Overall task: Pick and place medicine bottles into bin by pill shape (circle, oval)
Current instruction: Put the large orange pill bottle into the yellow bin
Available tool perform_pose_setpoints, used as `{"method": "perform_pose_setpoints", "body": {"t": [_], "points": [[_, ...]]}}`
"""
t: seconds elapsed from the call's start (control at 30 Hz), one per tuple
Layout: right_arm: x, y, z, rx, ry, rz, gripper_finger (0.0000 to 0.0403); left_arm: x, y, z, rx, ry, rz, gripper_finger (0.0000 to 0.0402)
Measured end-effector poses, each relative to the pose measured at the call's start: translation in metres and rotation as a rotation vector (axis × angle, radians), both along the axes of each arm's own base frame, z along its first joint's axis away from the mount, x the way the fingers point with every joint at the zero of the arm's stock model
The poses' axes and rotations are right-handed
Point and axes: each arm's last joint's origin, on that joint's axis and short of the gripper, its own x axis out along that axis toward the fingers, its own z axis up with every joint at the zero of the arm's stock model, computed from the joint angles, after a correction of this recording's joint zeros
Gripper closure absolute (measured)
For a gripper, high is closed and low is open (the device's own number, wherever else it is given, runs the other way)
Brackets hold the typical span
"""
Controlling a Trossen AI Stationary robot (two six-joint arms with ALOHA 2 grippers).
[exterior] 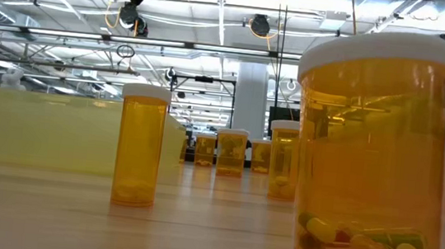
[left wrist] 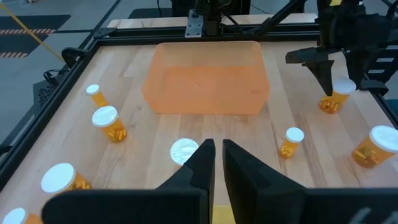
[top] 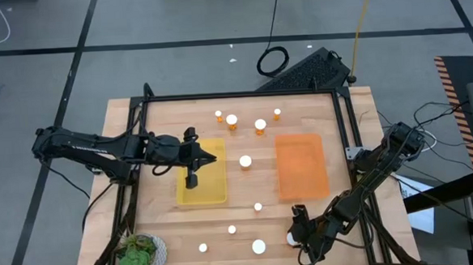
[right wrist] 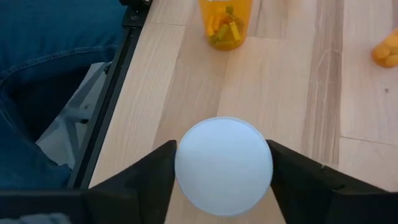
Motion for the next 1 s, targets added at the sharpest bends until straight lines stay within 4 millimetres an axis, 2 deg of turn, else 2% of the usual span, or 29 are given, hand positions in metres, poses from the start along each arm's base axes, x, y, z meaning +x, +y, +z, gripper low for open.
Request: {"method": "perform_pose_setpoints", "body": {"t": [0.13,0.4,0.6,1.0], "points": [[0.000,0.000,0.000,0.000,0.000,0.000,0.0202,0.000,0.000,0.000,0.001,0.000,0.000,0.0366],[0.000,0.000,0.000,-0.002,-0.002,-0.002,0.0184,0.000,0.000,0.000,0.001,0.000,0.000,0.0366],[0.003,-0.004,0.002,0.005,-0.006,-0.020,0.0194,0.000,0.000,0.000,0.001,0.000,0.001,0.0366],[0.016,-0.033,0.039,0.113,-0.085,-0.149,0.0191,0.000,0.000,0.000,0.017,0.000,-0.007,0.0366]]}}
